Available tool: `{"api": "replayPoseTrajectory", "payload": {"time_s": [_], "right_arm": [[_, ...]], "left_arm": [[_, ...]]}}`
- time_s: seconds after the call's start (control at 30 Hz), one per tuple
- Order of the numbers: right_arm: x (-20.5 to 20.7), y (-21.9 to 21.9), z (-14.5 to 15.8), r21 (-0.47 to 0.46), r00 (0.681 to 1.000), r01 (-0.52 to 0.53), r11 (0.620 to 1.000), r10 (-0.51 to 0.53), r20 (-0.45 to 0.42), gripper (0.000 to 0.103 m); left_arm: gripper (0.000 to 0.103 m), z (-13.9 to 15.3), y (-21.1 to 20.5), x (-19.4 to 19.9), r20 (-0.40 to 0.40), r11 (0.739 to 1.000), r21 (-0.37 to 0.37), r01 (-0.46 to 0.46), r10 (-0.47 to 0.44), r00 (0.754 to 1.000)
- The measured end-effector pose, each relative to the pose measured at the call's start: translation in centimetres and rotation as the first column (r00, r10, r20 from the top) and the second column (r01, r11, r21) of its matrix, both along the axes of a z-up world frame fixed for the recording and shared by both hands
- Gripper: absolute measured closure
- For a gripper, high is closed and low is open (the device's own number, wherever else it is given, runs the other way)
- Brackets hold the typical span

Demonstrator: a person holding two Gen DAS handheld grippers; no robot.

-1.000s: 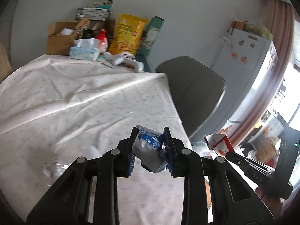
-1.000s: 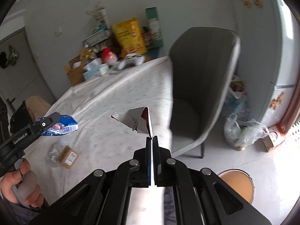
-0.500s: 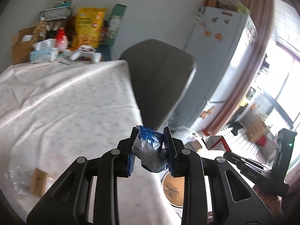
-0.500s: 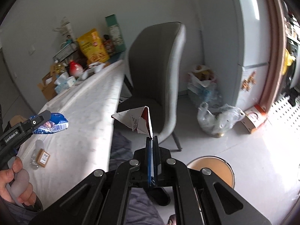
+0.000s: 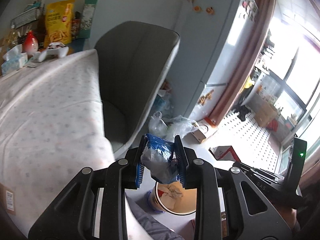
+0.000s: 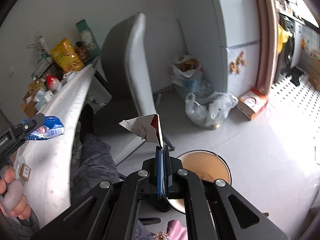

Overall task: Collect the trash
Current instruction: 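Carry the wrapper with the left tool while the right tool carries the folded paper to the bin, then open both tools over the bin to drop the wrapper and paper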

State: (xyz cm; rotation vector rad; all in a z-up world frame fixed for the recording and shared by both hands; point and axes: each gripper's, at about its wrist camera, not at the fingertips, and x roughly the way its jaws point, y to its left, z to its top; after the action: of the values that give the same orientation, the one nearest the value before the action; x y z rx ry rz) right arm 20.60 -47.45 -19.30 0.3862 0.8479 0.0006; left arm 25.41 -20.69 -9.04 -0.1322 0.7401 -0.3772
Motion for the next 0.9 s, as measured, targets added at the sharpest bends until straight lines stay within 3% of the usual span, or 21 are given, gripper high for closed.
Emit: {"api": "replayPoseTrajectory", "payload": {"time_s": [0.23, 0.4, 0.5, 0.87, 0.9], "right_arm": [[0.0, -2.8, -3.6, 0.018, 0.996, 0.064, 0.998, -0.063, -0.060, 0.099], [-0.2, -4.3, -5.4, 0.041, 0.992, 0.093, 0.995, -0.089, -0.092, 0.094], [-1.0, -5.0, -5.4, 0.029, 0.991, 0.122, 0.992, -0.120, -0.063, 0.048], [-2.8, -9.7, -4.8, 0.040, 0.974, 0.225, 0.974, -0.224, -0.036, 0.048], [-3.1, -10.2, -4.7, 0.041, 0.971, 0.240, 0.970, -0.238, -0.033, 0.048]], "left_arm": [[0.076, -1.2, -2.8, 0.7, -0.034, 0.999, 0.027, 0.045, -0.044, 0.998], [0.075, -1.9, -4.3, 1.1, -0.057, 0.996, 0.032, 0.078, -0.077, 0.995], [0.075, -2.2, -5.5, 1.4, -0.068, 0.994, 0.044, 0.100, -0.097, 0.993], [0.075, -3.7, -11.7, 2.0, -0.125, 0.973, 0.049, 0.226, -0.219, 0.968], [0.072, -3.8, -12.2, 2.1, -0.135, 0.970, 0.034, 0.243, -0.236, 0.962]]}}
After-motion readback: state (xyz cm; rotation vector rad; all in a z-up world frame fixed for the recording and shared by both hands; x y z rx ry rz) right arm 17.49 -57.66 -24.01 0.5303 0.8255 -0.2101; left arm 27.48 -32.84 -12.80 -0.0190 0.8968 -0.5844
